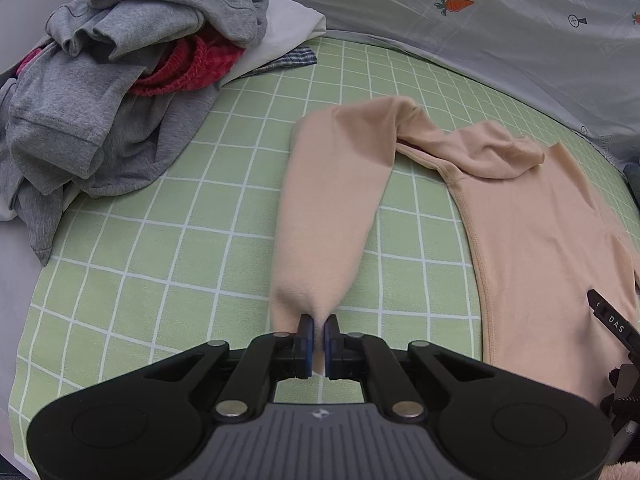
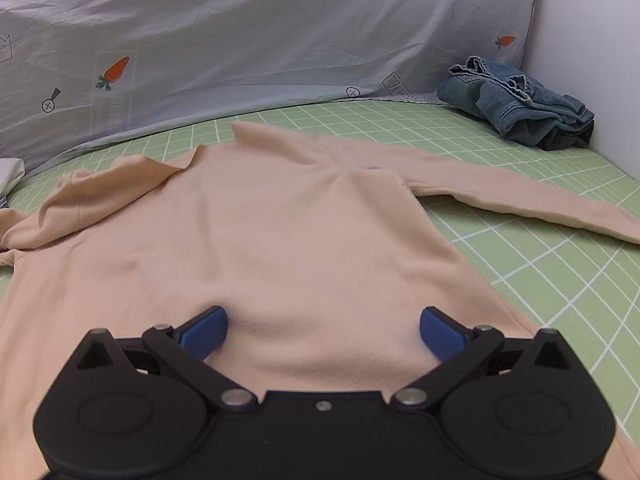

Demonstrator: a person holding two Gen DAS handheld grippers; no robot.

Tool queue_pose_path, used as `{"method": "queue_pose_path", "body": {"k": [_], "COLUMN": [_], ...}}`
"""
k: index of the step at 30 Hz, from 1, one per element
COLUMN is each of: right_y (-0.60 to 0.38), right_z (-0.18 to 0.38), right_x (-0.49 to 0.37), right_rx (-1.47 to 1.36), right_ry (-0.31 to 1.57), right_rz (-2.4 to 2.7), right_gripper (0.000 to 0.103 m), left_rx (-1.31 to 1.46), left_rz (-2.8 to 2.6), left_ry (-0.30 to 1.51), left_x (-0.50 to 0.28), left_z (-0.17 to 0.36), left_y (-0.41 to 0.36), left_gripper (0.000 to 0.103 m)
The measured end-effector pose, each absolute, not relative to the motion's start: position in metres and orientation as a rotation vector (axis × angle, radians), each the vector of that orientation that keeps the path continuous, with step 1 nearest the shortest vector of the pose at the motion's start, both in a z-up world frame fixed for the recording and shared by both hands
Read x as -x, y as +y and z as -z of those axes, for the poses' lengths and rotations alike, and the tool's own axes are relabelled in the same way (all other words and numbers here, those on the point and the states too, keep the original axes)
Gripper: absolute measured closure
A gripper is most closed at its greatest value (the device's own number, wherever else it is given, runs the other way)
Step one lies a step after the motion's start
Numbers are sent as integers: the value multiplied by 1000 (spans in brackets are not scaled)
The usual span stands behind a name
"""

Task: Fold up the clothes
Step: 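Drag the held sleeve with the left gripper across the shirt body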

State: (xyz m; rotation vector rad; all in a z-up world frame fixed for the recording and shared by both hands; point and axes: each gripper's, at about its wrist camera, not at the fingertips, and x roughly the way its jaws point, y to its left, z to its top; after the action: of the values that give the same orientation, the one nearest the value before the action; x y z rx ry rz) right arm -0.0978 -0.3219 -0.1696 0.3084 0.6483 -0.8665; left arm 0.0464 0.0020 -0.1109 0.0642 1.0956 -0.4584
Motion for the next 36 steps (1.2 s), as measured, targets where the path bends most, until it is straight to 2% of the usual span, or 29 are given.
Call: {"method": "queue_pose_path", "body": {"k": [8,22,31,36], "right_y": [-323,-322,-317,-289], "right_z": [171,170,163,144], "right_x": [99,99,90,59], "right_rx": [-307,-301,-234,-127], "right_ry": [649,652,698,725], "right_rz": [862,861,836,612], "right_gripper": [0,0,0,0], "left_rx": [-19,306,340,332], "left_rz": [508,89,22,20], "left_ry": [1011,898,948,957], "left_x": [-5,19,23,13], "left_z": [87,64,78,80], "left_y": [8,129,150,148], "left_gripper": [98,98,98,98]}}
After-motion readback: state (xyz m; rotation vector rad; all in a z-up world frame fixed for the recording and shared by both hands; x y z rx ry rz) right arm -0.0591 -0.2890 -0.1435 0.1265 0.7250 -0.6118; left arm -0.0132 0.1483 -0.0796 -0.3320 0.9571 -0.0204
